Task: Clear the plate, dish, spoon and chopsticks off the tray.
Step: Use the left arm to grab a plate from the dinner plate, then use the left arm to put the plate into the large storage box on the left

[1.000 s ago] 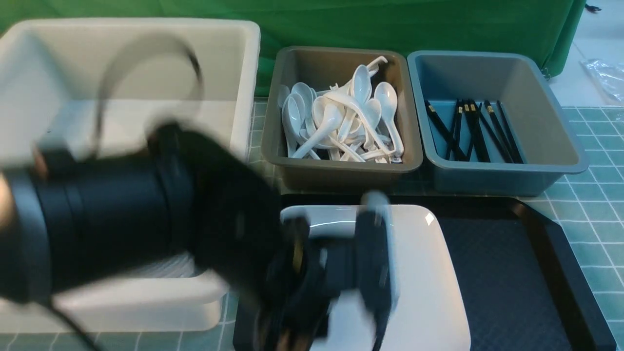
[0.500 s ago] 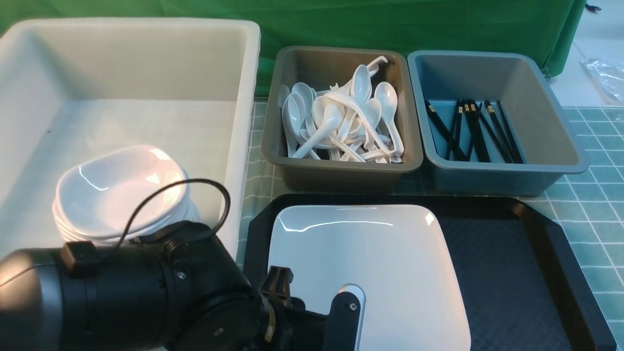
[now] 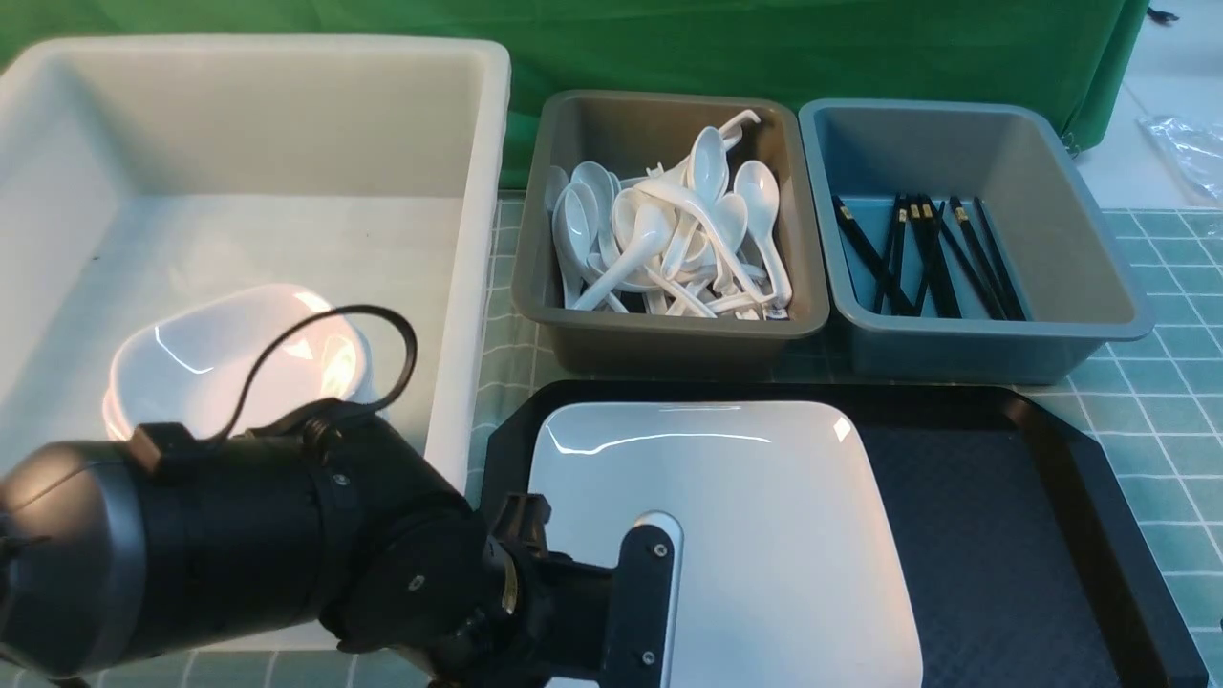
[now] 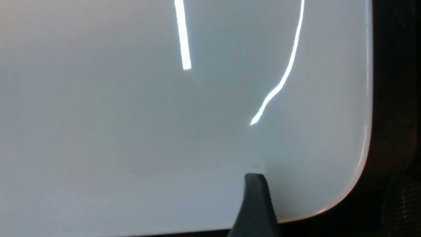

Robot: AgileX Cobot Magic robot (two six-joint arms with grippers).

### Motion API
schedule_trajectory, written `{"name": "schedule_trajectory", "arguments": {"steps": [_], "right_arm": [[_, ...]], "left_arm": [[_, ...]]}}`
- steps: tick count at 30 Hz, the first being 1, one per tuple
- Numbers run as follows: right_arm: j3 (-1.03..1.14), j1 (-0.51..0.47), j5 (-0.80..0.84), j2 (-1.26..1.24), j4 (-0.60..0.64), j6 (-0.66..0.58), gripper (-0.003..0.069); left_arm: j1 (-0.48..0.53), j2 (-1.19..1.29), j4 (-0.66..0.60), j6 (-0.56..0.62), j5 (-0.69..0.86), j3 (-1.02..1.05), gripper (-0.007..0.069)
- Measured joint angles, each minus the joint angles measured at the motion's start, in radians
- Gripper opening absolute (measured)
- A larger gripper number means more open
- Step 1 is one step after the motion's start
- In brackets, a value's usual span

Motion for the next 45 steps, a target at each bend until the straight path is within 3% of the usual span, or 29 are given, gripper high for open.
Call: {"name": "schedule_trajectory", "arguments": {"steps": [4, 12, 18, 24, 27, 33, 38, 45], "right_arm": [[0.000, 0.000, 0.000, 0.000, 0.000, 0.000, 0.0120], [0.000, 0.000, 0.000, 0.000, 0.004, 0.000, 0.0123], [0.000, 0.000, 0.004, 0.000, 0.005, 0.000, 0.0125], [0.000, 0.000, 0.008, 0.000, 0.008, 0.000, 0.0133], [0.000, 0.000, 0.010, 0.000, 0.008, 0.000, 0.0139], [0.000, 0.000, 0.010, 0.000, 0.008, 0.000, 0.0140], [0.000, 0.000, -0.022, 0.000, 0.008, 0.000, 0.0142], [-0.003, 0.000, -0.044, 0.000, -0.023, 0.008, 0.0142]], "left_arm": [[0.000, 0.023, -0.020, 0.073, -0.038, 0.013, 0.0479], [0.000, 0.098, 0.050, 0.096, -0.200, 0.019, 0.0463], [0.000, 0.128, 0.062, 0.096, -0.216, 0.011, 0.0403], [-0.003, 0.132, 0.093, 0.074, -0.222, 0.008, 0.0260], [-0.010, 0.128, 0.116, 0.039, -0.231, 0.007, 0.0246], [-0.070, 0.059, 0.128, -0.025, -0.123, 0.009, 0.0222], [-0.202, -0.120, 0.124, -0.082, -0.007, 0.010, 0.0082], [-0.250, -0.308, 0.103, -0.102, 0.065, 0.019, 0.0026]]}}
